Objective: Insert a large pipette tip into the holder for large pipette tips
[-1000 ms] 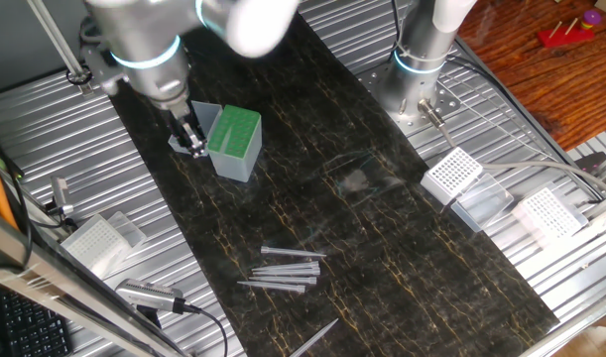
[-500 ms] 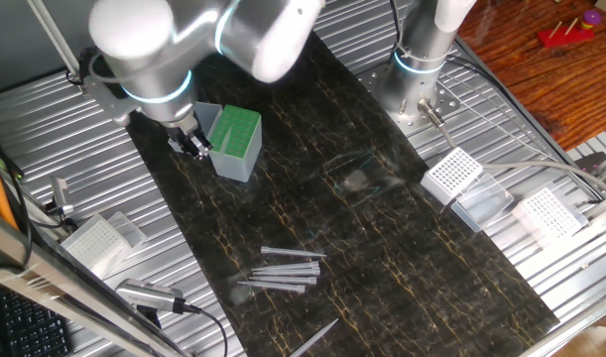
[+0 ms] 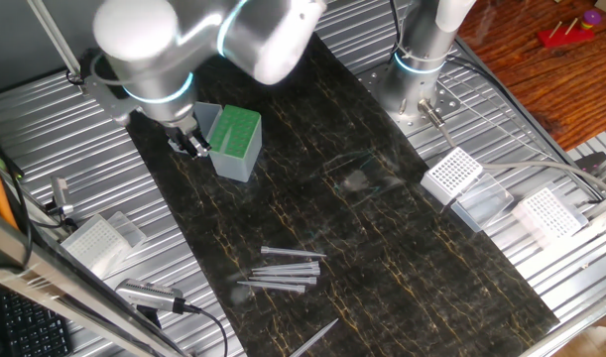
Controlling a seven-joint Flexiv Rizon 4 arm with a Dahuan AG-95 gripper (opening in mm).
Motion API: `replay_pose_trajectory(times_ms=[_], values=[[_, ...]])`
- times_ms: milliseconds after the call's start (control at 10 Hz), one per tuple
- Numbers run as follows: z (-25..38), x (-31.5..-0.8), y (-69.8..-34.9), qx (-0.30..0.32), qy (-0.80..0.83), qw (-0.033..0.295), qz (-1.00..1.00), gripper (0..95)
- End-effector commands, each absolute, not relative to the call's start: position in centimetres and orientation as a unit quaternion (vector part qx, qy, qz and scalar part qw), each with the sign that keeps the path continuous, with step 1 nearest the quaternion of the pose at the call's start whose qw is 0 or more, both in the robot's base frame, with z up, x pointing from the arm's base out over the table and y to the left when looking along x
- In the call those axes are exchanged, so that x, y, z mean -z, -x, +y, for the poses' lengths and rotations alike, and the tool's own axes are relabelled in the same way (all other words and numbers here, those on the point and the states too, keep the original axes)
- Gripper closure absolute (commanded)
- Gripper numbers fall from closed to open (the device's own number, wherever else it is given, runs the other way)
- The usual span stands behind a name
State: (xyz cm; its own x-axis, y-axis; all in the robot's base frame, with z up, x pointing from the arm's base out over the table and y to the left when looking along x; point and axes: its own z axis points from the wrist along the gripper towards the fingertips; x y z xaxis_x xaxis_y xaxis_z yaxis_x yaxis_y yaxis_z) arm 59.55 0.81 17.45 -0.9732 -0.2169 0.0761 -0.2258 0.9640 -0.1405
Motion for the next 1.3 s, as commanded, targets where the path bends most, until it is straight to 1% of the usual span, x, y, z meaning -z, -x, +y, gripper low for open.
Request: replay_pose_trajectory(times_ms=[100, 300, 1300], values=[[0.31, -16.63, -60.72, -0.020, -0.087, 0.027, -0.996, 95.0], [0.34, -16.06, -61.14, 0.001, -0.060, 0.034, -0.998, 95.0], [0.23, -15.96, -60.91, -0.002, 0.038, 0.035, -0.999, 95.0]])
